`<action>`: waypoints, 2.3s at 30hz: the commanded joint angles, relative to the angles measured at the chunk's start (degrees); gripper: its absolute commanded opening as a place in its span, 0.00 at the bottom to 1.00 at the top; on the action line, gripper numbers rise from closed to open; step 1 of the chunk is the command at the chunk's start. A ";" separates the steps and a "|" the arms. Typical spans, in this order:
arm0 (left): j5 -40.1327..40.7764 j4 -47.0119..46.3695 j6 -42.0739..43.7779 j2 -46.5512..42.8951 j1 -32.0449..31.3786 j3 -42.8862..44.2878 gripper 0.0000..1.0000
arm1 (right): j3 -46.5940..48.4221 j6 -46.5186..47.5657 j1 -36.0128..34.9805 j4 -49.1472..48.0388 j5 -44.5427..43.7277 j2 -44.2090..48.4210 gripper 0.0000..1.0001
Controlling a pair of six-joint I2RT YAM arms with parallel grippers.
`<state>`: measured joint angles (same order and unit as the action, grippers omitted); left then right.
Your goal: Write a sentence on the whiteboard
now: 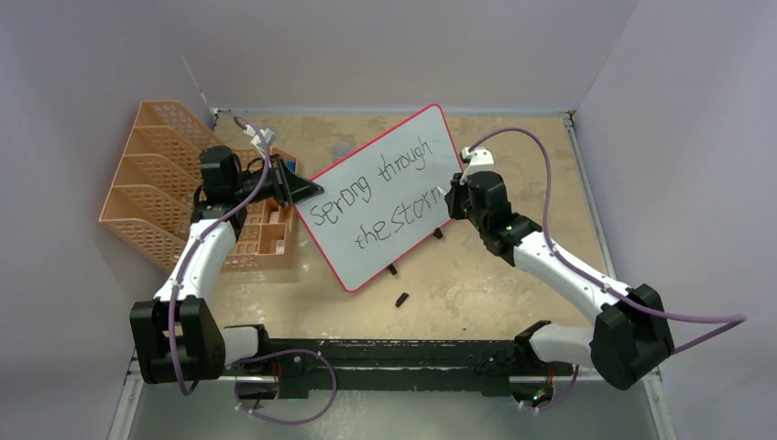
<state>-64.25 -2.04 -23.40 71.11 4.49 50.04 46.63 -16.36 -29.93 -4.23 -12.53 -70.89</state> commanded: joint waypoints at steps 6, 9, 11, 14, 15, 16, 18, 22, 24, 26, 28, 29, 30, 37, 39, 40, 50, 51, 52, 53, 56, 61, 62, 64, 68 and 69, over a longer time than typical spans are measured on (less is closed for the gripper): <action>-0.48 -2.15 1.95 -0.98 0.61 1.84 0.00 | 3.20 0.93 0.50 -3.89 -2.30 -1.06 0.00; -0.44 -2.11 1.95 -1.01 0.61 1.84 0.00 | 3.20 0.65 0.80 -3.15 -3.18 -1.48 0.00; -0.44 -2.16 1.95 -1.00 0.61 1.90 0.00 | 3.05 0.40 1.06 -2.66 -3.68 -1.65 0.00; -0.44 -2.18 1.95 -0.98 0.61 1.88 0.00 | 2.73 0.12 1.34 -2.28 -3.99 -1.92 0.00; -0.44 -2.18 1.95 -1.00 0.61 1.90 0.00 | 2.60 0.08 1.37 -2.15 -3.99 -1.96 0.00; -0.29 -2.18 1.95 -0.98 0.61 1.89 0.00 | 2.51 0.09 1.41 -1.96 -3.91 -2.02 0.00; -0.31 -2.18 1.95 -1.02 0.61 1.86 0.00 | 2.42 -0.05 1.45 -1.49 -3.67 -2.04 0.00; -0.20 -2.18 1.89 -0.89 0.61 1.89 0.00 | 2.09 -0.23 1.41 -0.35 -3.06 -1.89 0.00; -0.24 -2.18 1.86 -0.89 0.61 1.89 0.00 | 1.77 -0.36 1.42 0.19 -2.65 -1.74 0.00; -0.18 -2.18 1.86 -0.96 0.61 1.90 0.00 | 1.47 -0.64 1.37 0.84 -2.25 -1.83 0.00; -0.17 -2.18 1.86 -1.05 0.61 1.82 0.00 | 1.40 -0.86 1.38 1.55 -1.91 -2.06 0.00; -0.16 -2.13 1.86 -1.06 0.61 1.85 0.00 | 1.32 -1.01 1.38 1.79 -1.88 -2.25 0.00; -0.05 -2.17 1.86 -1.14 0.61 1.80 0.00 | 1.25 -1.07 1.39 1.99 -1.88 -2.36 0.00; -0.07 -2.09 1.86 -1.36 0.61 1.75 0.00 | 1.08 -1.39 1.45 2.73 -2.58 -2.19 0.00; 0.06 -2.09 1.95 -1.56 0.61 1.69 0.00 | 1.01 -1.47 1.42 2.87 -2.63 -1.92 0.00; 0.21 -2.07 2.00 -1.60 0.61 1.72 0.00 | 1.01 -1.56 1.45 3.00 -2.52 -1.73 0.00; 3.43 -0.72 2.93 -1.68 0.58 2.93 0.00 | 2.68 -0.58 1.45 3.07 0.02 5.47 0.00; 3.83 -0.56 2.84 -1.61 0.60 3.24 0.02 | 2.80 -0.35 1.42 3.17 0.09 6.22 0.00; 4.07 -0.39 2.76 -1.53 0.61 3.72 0.06 | 2.84 -0.08 1.40 3.19 0.14 7.06 0.00; 4.13 -0.27 2.60 -1.38 0.61 4.19 0.10 | 2.81 0.19 1.43 3.19 0.14 7.80 0.00; 4.64 -0.02 1.94 -1.11 0.61 6.09 0.23 | 2.30 0.46 1.43 3.03 0.27 10.33 0.00; 7.02 1.91 2.03 -1.34 0.61 9.01 0.42 | 2.12 1.08 1.39 3.47 0.49 14.40 0.00; 7.68 1.94 2.04 -1.55 0.61 9.34 0.44 | 2.25 1.13 1.42 3.83 0.58 14.98 0.00; 9.52 5.35 2.38 -1.95 0.61 10.17 0.49 | 2.75 1.29 1.38 4.14 1.20 16.00 0.00; 14.33 10.99 3.83 -5.08 0.52 12.37 0.55 | 2.94 1.38 1.39 5.83 1.97 18.36 0.00; 15.56 12.55 4.29 -5.99 0.52 13.08 0.56 | 2.94 1.34 1.37 6.08 2.12 18.82 0.00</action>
<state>-54.19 4.99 -21.71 69.89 4.73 58.57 47.40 -15.97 -28.75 1.26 -11.90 -54.50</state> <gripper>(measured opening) 0.541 0.136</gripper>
